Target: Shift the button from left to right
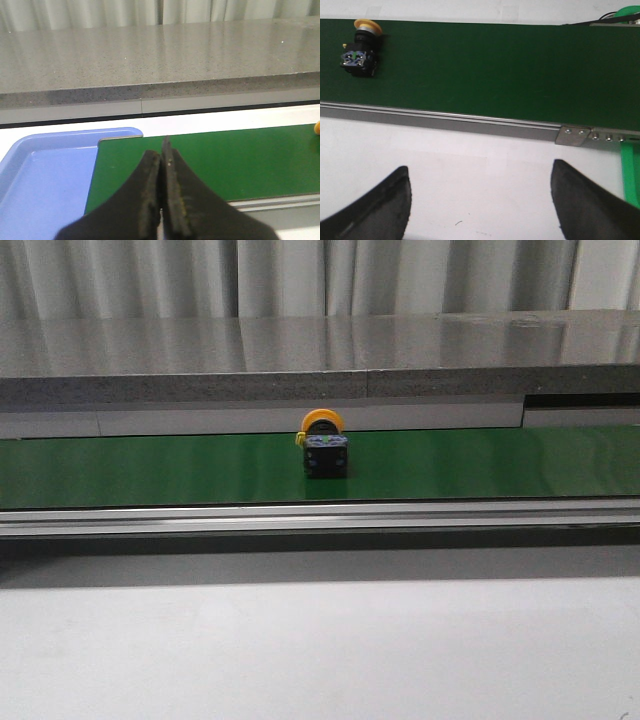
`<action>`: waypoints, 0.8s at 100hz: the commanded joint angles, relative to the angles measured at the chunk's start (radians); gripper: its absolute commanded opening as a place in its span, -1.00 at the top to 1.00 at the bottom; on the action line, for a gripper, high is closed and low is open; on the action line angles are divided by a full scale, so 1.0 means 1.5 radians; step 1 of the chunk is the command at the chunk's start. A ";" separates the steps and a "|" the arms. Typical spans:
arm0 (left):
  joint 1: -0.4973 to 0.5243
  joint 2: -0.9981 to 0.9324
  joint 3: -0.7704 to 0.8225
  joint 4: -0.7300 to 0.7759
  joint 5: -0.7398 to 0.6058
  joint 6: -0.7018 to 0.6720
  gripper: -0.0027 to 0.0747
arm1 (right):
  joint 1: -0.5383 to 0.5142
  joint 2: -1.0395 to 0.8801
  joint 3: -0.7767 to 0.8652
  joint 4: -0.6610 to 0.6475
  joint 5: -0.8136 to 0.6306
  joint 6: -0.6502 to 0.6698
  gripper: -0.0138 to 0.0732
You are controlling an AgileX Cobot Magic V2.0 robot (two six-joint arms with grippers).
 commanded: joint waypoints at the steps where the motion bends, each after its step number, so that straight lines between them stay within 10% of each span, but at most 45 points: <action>1: -0.005 0.006 -0.017 -0.009 -0.046 -0.002 0.98 | 0.002 0.001 -0.022 0.024 -0.040 0.000 -0.68; 80: -0.005 0.006 -0.017 -0.009 -0.046 -0.002 0.98 | 0.039 0.351 -0.192 0.069 -0.115 -0.069 -0.68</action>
